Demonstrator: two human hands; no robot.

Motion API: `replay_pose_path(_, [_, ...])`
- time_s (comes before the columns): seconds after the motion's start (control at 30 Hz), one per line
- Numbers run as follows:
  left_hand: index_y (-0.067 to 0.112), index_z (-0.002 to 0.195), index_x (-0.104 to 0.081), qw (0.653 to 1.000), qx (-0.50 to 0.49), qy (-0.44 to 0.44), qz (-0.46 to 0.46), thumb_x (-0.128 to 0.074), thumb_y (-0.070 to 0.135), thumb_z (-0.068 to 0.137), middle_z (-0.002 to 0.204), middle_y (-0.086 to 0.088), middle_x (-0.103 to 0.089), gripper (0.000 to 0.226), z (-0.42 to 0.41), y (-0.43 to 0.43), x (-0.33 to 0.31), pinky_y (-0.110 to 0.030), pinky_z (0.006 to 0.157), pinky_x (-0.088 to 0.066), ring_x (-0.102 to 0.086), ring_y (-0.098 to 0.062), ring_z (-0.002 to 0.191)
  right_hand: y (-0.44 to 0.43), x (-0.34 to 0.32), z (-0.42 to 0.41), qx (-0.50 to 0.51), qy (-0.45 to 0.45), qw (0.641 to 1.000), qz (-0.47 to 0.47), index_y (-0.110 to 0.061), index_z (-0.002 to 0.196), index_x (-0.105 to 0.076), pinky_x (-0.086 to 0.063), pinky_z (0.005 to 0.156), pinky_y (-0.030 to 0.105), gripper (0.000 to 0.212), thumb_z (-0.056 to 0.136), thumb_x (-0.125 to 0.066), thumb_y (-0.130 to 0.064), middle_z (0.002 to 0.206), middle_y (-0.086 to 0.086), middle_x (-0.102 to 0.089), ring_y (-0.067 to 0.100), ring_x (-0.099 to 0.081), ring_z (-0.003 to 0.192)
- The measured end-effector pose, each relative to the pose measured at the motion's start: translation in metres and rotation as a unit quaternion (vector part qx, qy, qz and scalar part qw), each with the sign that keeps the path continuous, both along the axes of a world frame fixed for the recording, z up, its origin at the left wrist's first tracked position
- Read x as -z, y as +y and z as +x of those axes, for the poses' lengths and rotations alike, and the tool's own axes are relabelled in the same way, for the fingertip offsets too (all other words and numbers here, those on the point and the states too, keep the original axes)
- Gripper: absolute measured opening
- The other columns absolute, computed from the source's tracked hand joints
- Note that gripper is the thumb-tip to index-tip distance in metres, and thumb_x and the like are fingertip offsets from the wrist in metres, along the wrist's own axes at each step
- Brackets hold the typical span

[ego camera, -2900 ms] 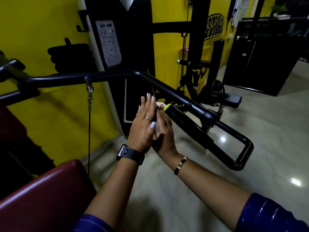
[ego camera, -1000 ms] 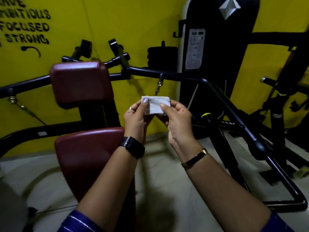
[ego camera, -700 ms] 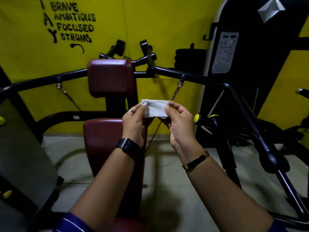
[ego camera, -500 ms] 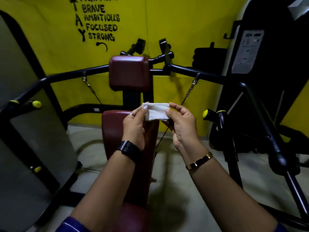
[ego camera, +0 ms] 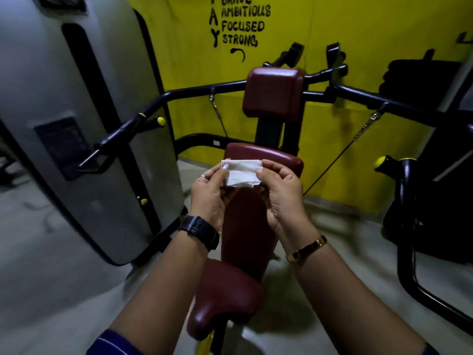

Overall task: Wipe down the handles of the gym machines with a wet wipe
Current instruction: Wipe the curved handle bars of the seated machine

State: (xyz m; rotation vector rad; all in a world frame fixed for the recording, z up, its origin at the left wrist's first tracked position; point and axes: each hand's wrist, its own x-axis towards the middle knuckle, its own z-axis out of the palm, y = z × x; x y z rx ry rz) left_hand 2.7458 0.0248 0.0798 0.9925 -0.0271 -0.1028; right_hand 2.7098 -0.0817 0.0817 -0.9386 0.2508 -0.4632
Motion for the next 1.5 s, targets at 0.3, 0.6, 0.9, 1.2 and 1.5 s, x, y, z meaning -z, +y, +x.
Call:
replay_pose_path(0.3, [-0.001,0.109,-0.063,0.996,-0.080,0.024,0.008,-0.059,0.003,0.093,0.096,-0.019,-0.068,0.016,0.005,0.072,-0.007,-0.048,0.090,-0.055,-0.066,-0.031,0.092,0.066,-0.009,0.018,-0.071,-0.006,0.997,-0.007,-0.001,0.106,-0.060,-0.052,0.055,0.020,0.023,0.085,-0.060,0.010,0.082,0.007,-0.068,0.008,-0.066,0.062])
replay_pose_path(0.6, [0.004,0.098,-0.064,0.993,-0.107,0.030,-0.027,-0.056,0.002,0.094,0.075,-0.008,-0.071,0.009,0.033,0.176,-0.008,-0.024,0.054,-0.056,-0.069,-0.014,0.064,0.169,-0.009,0.054,-0.118,-0.012,0.993,-0.010,-0.006,0.098,-0.059,-0.056,0.079,0.037,0.020,0.086,-0.060,0.010,0.087,0.009,-0.068,0.022,-0.066,0.081])
replay_pose_path(0.9, [0.008,0.117,-0.062,0.997,-0.078,0.008,-0.020,-0.050,0.004,0.097,0.091,-0.009,-0.070,0.024,0.077,0.303,-0.013,-0.024,0.060,-0.058,-0.070,-0.015,0.073,0.293,-0.014,0.107,-0.086,-0.003,0.996,0.000,-0.008,0.094,-0.060,-0.054,0.058,0.021,0.019,0.087,-0.059,0.009,0.085,0.008,-0.066,0.017,-0.063,0.073])
replay_pose_path(1.2, [0.011,0.114,-0.060,0.999,-0.051,0.011,-0.008,-0.049,-0.009,0.093,0.098,-0.009,-0.069,0.032,0.120,0.389,-0.007,-0.020,0.061,-0.057,-0.069,-0.015,0.075,0.378,0.001,0.149,-0.069,0.016,0.997,0.000,-0.007,0.095,-0.061,-0.052,0.057,0.020,0.017,0.088,-0.057,0.008,0.087,0.009,-0.065,0.015,-0.064,0.071])
replay_pose_path(1.5, [0.013,0.109,-0.063,0.999,-0.038,0.011,0.000,-0.049,-0.012,0.091,0.097,-0.005,-0.071,0.034,0.194,0.417,0.007,-0.020,0.064,-0.058,-0.071,-0.013,0.075,0.399,0.006,0.223,-0.059,0.013,0.997,-0.056,-0.007,0.096,-0.063,-0.052,0.057,0.021,0.017,0.087,-0.058,0.007,0.091,0.011,-0.066,0.015,-0.064,0.073])
